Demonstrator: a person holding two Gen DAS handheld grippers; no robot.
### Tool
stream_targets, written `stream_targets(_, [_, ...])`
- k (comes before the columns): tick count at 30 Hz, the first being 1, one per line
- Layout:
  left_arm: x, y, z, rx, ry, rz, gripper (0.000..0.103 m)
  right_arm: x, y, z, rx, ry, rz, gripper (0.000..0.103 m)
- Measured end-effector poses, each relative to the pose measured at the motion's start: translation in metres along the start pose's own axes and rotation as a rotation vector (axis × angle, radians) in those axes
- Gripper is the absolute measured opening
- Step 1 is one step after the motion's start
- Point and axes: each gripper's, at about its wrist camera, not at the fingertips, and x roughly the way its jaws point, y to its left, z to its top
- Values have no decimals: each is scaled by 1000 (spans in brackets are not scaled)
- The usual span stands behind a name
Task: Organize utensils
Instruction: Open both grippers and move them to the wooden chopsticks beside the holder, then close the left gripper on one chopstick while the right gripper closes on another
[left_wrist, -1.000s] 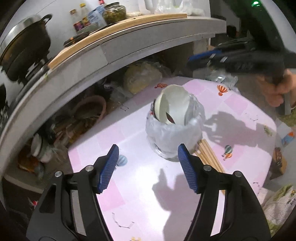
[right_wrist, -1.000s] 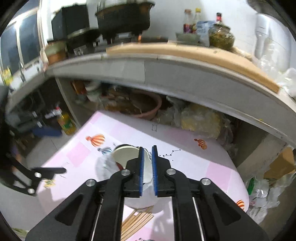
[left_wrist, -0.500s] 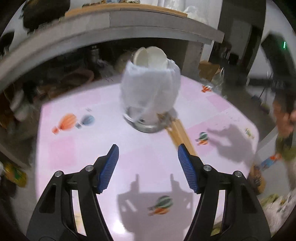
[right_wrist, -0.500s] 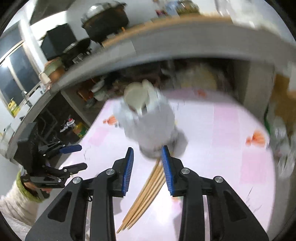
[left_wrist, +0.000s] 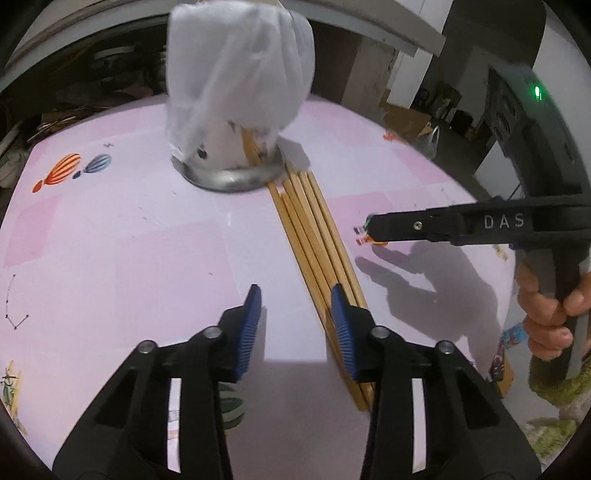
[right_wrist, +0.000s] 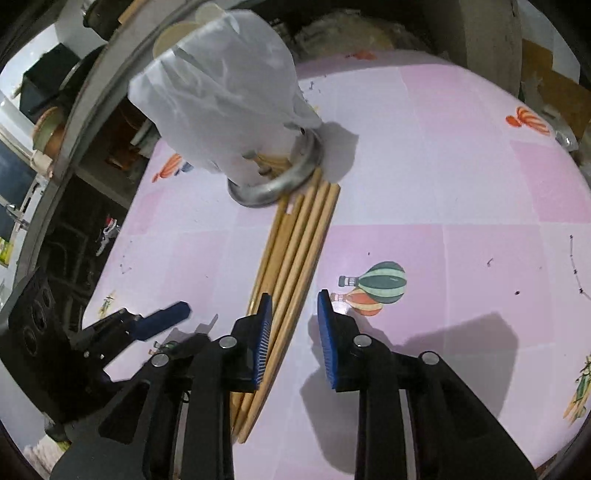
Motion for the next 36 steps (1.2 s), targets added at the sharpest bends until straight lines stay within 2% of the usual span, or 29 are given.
stream_targets(2, [7,-2,-2,-1,13,7,27,6,1,1,-4,9,-6,20])
stream_targets(5, [16,-3,-2,-20,32,-4,25,16,2,3,-7,23,-17,18])
stream_targets(17, [27,-7,1,-6,32,-4,24,33,7,9,-42,33,-65,9])
stream_targets(27, [25,-6,-1,-1,42,36,23,24,-5,6,-53,28,-87,9])
stream_targets(31, [24,-9,0,9,51,56,15,17,-15,3,-39,26,-89,9])
stream_targets(32, [25,-11,-1,14,58,61,8,16,-17,2,-36,26,-88,9])
stream_targets(36, [24,-14,-3,12,76,96,7,11,-23,-1,-27,25,-88,9])
